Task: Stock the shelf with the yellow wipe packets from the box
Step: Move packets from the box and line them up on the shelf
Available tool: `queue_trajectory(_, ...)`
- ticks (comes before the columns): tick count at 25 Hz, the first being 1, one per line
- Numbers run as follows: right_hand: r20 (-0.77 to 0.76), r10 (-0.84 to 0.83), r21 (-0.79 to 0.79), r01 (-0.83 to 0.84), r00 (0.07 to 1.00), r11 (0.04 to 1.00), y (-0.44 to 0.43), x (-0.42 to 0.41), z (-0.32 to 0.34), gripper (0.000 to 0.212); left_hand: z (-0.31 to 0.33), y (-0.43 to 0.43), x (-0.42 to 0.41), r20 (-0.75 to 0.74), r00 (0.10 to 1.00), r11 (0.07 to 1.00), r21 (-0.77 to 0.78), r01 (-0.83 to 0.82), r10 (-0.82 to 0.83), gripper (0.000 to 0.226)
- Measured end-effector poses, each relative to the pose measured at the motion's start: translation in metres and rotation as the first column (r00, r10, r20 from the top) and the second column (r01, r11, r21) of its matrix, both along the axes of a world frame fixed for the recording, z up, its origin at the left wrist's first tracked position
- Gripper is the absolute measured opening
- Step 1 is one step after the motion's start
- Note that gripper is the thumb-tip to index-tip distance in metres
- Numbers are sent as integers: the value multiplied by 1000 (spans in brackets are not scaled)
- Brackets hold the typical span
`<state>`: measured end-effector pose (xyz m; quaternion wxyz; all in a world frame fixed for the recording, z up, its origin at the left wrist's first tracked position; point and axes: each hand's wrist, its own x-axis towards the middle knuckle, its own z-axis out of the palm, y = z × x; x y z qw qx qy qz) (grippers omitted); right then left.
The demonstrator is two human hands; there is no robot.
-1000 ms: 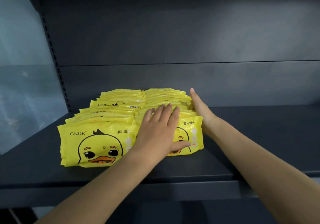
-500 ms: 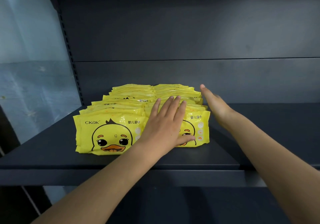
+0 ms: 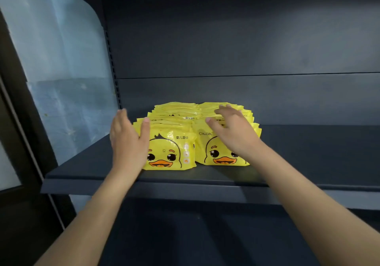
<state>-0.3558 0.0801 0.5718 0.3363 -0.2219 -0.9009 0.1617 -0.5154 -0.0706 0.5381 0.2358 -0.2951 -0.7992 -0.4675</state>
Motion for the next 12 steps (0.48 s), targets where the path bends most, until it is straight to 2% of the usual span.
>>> queue_trajectory(3, 116, 28, 55, -34, 993, 998, -29, -30, -4, 72, -10, -14, -37, 288, 951, 994, 29, 108, -112, 72)
queue_trajectory(5, 248, -30, 142, -6, 968, 990, -42, -49, -11, 93, -11, -14, -56, 469, 854, 974, 83, 211, -225, 75)
queue_trajectory(7, 346, -147, 279, 48, 927, 959, -46, -63, -22, 106, -11, -7, -69, 610, 713, 937, 185, 295, -345, 81)
queue_trajectory(9, 358, -241, 384, 93, 902, 919, -47, -69, -33, 110, -14, -1, -76, 684, 585, 898, 289, 332, -436, 83)
queue_trajectory(12, 328, -278, 419, 124, 903, 899, -45, -73, -38, 110, -17, 4, -78, 691, 496, 840, 334, 427, -526, 75)
